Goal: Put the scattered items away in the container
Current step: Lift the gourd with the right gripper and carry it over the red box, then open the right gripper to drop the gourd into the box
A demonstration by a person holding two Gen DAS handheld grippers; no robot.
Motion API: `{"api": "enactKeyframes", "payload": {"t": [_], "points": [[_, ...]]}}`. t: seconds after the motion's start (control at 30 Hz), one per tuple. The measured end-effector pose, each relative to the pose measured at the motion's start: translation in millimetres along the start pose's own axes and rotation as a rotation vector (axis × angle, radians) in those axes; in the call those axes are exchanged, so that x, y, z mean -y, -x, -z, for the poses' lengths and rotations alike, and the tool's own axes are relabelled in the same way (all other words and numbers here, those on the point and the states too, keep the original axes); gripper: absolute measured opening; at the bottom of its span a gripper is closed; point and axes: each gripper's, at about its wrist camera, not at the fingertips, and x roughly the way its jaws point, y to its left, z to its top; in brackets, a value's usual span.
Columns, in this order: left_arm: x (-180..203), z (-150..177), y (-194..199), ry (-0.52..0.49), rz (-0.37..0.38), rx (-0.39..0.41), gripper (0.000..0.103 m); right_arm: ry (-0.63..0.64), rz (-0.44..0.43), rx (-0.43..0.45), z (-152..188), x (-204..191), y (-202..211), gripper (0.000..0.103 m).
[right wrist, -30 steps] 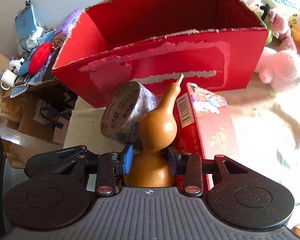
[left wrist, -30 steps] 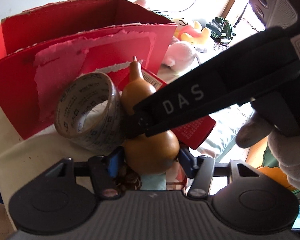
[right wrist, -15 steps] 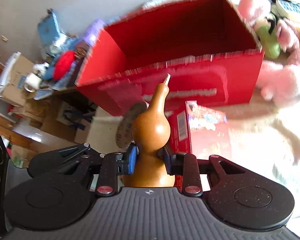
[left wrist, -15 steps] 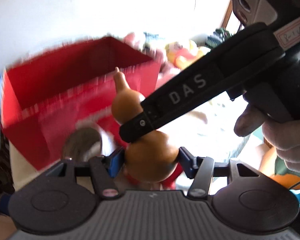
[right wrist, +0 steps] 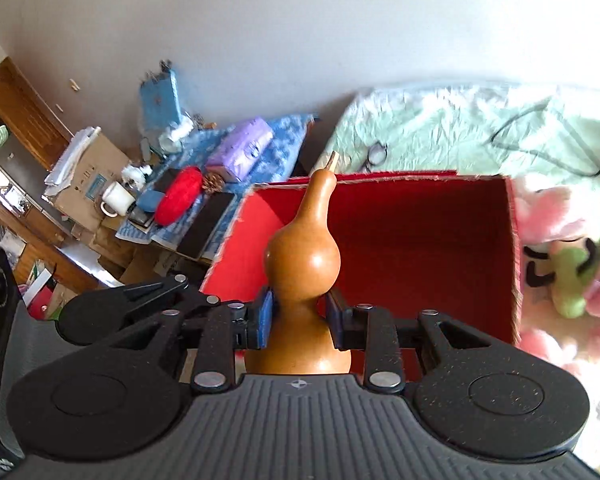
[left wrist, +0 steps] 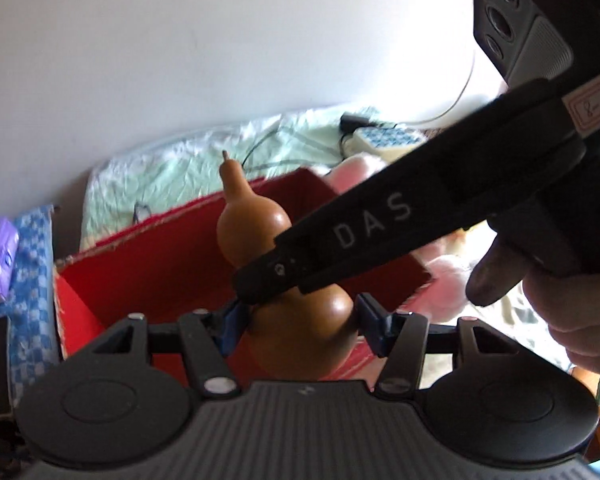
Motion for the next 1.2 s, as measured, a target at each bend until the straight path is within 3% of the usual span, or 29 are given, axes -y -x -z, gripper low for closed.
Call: {"api": "enactKeyframes", "payload": {"t": [0.07, 0.1, 0.27, 0.4, 0.57, 0.63, 0.73, 0.8, 0.87, 0.93, 1.2], "points": [[-11, 1, -16, 0.025, 0.010, -0.063, 0.058, -0.037, -0.002, -0.057, -9, 13, -27, 0.031], [1, 11, -18, 0.032, 0.019, -0.101, 0.058, -0.055, 0.001, -0.088, -12, 19, -41, 0.031], [-36, 12, -86, 0.104, 0.071, -0.286, 0.057, -0.172, 0.024, -0.257, -21, 49, -103, 0.031], [-50, 18, -111, 0.169, 0.096, -0.392, 0.060, -0.190, 0.075, -0.360, -23, 59, -138, 0.031], [-56, 26, -123, 0.252, 0.143, -0.482, 0.062, -0.194, 0.106, -0.430, -22, 68, -156, 0.031], [-57, 28, -124, 0.283, 0.163, -0.514, 0.071, -0.195, 0.111, -0.448, -21, 69, -161, 0.032], [-58, 29, -125, 0.339, 0.179, -0.562, 0.073, -0.210, 0.109, -0.461, -21, 70, -162, 0.033], [-57, 30, -125, 0.361, 0.200, -0.580, 0.074, -0.203, 0.123, -0.448, -22, 69, -157, 0.038], [-53, 29, -120, 0.366, 0.209, -0.572, 0.076, -0.193, 0.123, -0.429, -22, 68, -151, 0.052], [-49, 28, -114, 0.354, 0.206, -0.552, 0.078, -0.182, 0.118, -0.408, -21, 67, -142, 0.057], [-33, 9, -66, 0.334, 0.125, -0.428, 0.079, -0.121, 0.093, -0.306, -26, 58, -92, 0.059]]}}
